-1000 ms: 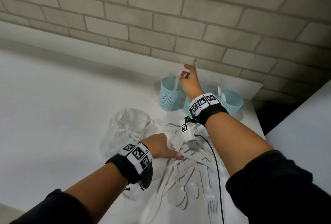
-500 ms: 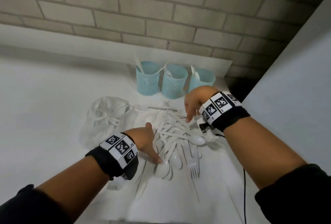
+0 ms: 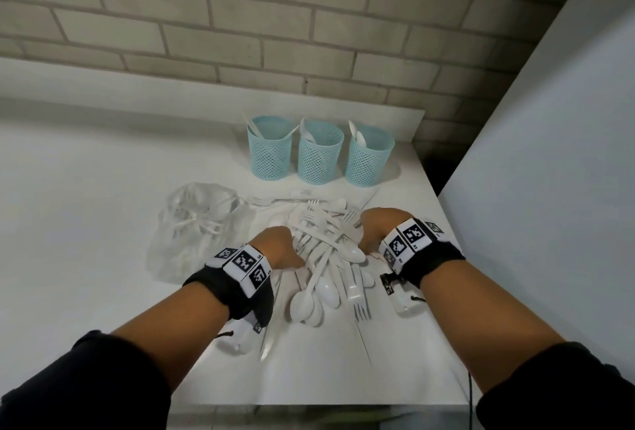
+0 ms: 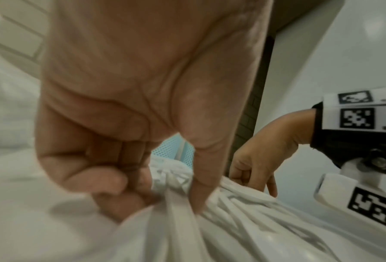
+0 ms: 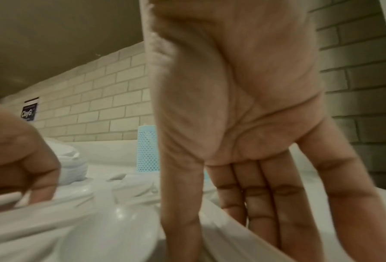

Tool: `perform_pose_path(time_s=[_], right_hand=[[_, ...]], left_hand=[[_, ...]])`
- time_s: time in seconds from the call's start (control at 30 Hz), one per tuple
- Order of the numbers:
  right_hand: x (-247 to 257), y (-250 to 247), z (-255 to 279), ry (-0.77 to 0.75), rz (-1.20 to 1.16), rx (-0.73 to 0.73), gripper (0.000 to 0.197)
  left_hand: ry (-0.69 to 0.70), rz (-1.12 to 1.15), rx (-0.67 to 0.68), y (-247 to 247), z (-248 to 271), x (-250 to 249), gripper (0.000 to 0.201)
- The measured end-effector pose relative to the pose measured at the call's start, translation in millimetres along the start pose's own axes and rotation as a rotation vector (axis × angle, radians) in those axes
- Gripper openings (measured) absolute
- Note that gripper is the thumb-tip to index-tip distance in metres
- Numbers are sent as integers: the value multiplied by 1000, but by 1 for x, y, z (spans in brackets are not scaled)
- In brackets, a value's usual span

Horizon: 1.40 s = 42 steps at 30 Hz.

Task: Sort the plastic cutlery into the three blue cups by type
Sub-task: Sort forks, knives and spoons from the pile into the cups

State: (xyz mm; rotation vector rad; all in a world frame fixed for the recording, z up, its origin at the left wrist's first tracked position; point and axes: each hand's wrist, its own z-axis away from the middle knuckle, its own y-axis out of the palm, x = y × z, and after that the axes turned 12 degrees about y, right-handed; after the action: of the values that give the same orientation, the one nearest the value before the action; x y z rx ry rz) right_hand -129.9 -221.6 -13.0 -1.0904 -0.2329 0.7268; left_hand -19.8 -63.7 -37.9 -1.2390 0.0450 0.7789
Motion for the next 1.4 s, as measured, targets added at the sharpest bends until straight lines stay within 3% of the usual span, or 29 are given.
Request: perform_pose_path(time_s=[0.1,0.23,0.3,0.4,0.5,0.63,0.9,1.03,1.2,1.4], right_hand=[[9,0,-3,-13,-129,53,17],[18,2,-4,-28,-310,90,30],[22,3,-2,-46,-392,112,29],[26,4,-1,-96,-531,153,20],[28,4,0,-131,-663,192,10],[29,6,-1,-129,-767,203,13],[16,-1,-4,-96,-995,264,6],[8,-8,-10,-74,-1127,289,7],[2,-15,-12,-4,-1315,296,9],[1,-15,-20,-45,-1438,309,9]], left_hand=[[-36,70,-112,4,-4,-3,45],[-60,150,-186,9,-9,-6,62],[-57,165,-185,10,-9,-7,64],[-23,212,-174,8,-12,-6,37],[-48,256,-173,7,-14,-4,40],[-83,222,-151,6,-17,2,45],[16,193,-89,-23,-9,12,28],[-67,435,-116,-37,-3,21,30],[-152,774,-170,-57,10,22,18],[-174,882,-168,-72,27,24,16]])
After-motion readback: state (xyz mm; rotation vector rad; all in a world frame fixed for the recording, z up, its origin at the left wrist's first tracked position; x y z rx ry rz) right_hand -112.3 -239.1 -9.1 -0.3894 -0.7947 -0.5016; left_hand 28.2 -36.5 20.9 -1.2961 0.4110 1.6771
